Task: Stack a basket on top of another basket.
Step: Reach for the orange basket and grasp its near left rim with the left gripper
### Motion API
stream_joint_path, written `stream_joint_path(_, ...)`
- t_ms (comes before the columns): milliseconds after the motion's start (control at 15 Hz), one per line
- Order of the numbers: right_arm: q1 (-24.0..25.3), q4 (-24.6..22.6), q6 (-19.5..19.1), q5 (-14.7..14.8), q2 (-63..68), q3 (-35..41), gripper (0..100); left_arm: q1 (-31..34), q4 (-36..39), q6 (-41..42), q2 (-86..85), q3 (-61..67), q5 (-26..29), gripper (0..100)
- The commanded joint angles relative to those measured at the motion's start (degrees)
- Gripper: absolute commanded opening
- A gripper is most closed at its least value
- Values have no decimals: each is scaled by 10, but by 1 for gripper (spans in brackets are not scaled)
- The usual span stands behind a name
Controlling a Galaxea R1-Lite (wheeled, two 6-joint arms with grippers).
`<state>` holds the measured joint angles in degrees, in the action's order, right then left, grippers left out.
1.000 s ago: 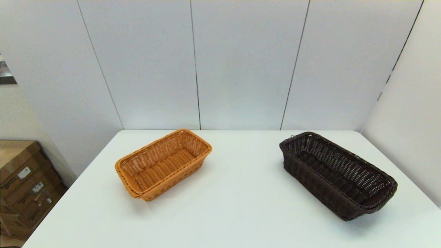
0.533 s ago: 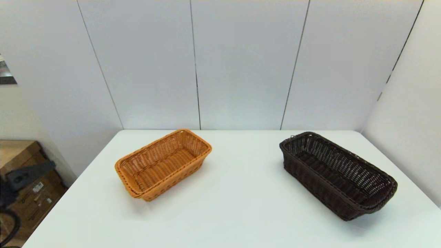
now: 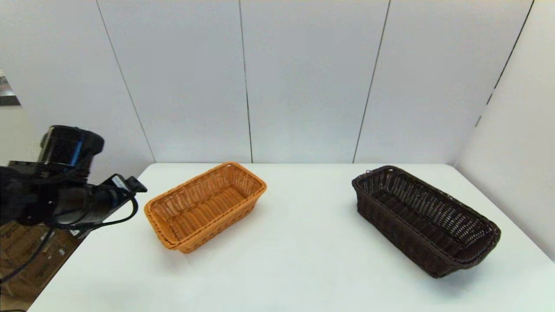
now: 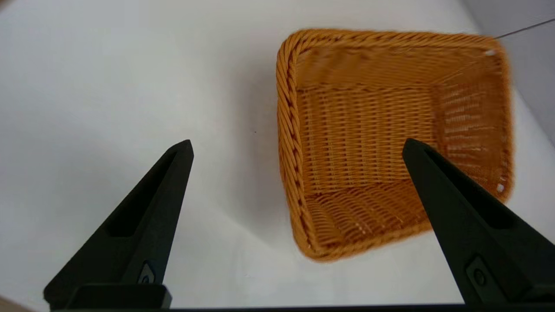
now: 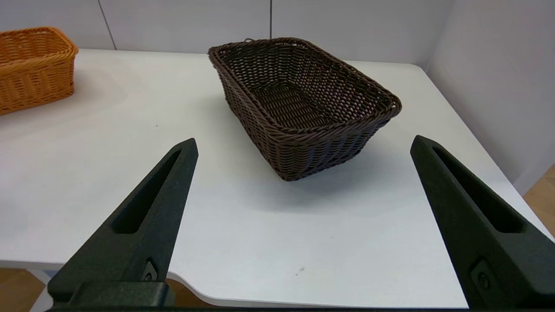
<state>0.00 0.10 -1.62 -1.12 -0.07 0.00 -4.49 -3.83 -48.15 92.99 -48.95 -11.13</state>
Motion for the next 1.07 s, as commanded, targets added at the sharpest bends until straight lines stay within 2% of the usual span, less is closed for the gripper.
stream_joint_path(67,0,0,0,0,0,0,100,-18,0,-26,134,-41,-2,100)
stream_joint_path(533,0,0,0,-1,0,0,100,-29,-4,-42,211,-76,1,100)
stream_joint_path(800,0,0,0,-1,0,0,100,-30,-43,-64,230,-91,55,100)
stream_joint_path(1067,0,0,0,-1,0,0,100,-29,-58,-72,253,-100,59,100)
